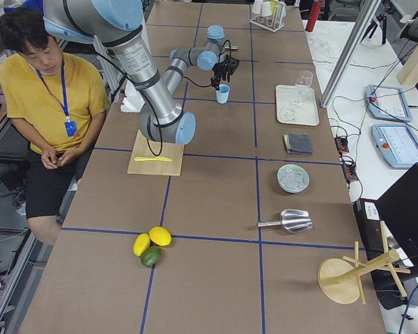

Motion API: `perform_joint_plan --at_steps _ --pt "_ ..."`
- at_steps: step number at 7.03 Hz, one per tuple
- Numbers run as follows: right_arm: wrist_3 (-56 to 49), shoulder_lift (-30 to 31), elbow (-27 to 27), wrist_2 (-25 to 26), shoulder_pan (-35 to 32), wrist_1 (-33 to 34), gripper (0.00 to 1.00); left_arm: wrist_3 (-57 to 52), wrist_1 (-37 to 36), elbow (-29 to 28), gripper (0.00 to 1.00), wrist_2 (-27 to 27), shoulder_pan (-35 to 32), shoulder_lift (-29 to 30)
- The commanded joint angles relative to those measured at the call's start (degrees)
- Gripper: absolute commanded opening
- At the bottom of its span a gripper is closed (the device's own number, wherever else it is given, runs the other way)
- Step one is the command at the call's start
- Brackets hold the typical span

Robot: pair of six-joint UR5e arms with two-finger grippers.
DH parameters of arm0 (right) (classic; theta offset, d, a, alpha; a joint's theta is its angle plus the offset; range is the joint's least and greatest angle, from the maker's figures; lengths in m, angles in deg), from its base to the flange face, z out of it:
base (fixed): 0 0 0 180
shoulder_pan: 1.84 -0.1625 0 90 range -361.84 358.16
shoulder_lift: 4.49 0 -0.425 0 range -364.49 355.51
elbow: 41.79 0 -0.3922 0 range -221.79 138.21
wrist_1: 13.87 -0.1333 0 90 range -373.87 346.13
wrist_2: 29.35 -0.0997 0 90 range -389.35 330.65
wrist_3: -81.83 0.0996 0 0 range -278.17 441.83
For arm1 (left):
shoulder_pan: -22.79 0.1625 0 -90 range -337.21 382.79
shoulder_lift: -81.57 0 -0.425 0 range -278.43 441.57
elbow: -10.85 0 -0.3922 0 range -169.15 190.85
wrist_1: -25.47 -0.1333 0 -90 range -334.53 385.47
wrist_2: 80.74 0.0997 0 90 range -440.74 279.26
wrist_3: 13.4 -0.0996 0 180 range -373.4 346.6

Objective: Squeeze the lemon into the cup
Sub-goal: 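Return the lemon slice to the board with the right gripper while the left arm reaches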

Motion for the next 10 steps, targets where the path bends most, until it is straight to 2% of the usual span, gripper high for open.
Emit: perform_joint_plan --at_steps 1,2,3,4,5,6,7,9,10 --pt "-0.8 6.3 -8.3 -3.3 -1.9 -0.1 1.0 5.8 8.1 -3.3 1.0 -1.0 1.3 0.5" --pt "-2.4 12.6 -14.7 -5.1 -3.3 -0.1 1.0 7.3 16.6 -5.9 0.97 -0.5 6.6 2.2" --pt "-6.5 17.8 -19.0 -7.0 -5.6 -0.1 1.0 10.8 24.0 -8.4 0.77 -0.9 10.4 3.3" --pt "-10.4 22.8 -21.9 -8.9 -8.3 -0.4 1.0 20.1 27.8 -8.1 1.0 -0.3 15.8 3.7" --pt "-14.5 26.8 -23.6 -9.7 -9.7 -0.7 1.0 31.9 34.2 -8.9 1.0 0.5 19.5 3.7" --pt "-19.6 30.5 -24.5 -9.8 -11.5 -0.8 1.0 44.8 38.6 -8.8 1.0 4.8 25.8 5.1" --pt "-25.1 33.6 -25.2 -11.1 -14.0 -0.9 1.0 52.0 38.4 -9.4 1.0 10.0 32.0 8.1" --pt "-32.0 37.6 -25.4 -14.7 -18.5 -0.9 1.0 59.6 38.2 -14.5 1.0 11.8 37.1 12.3" --pt "-35.2 39.9 -25.4 -16.0 -20.4 -2.2 1.0 61.0 38.2 -15.3 0.98 16.5 39.1 12.5"
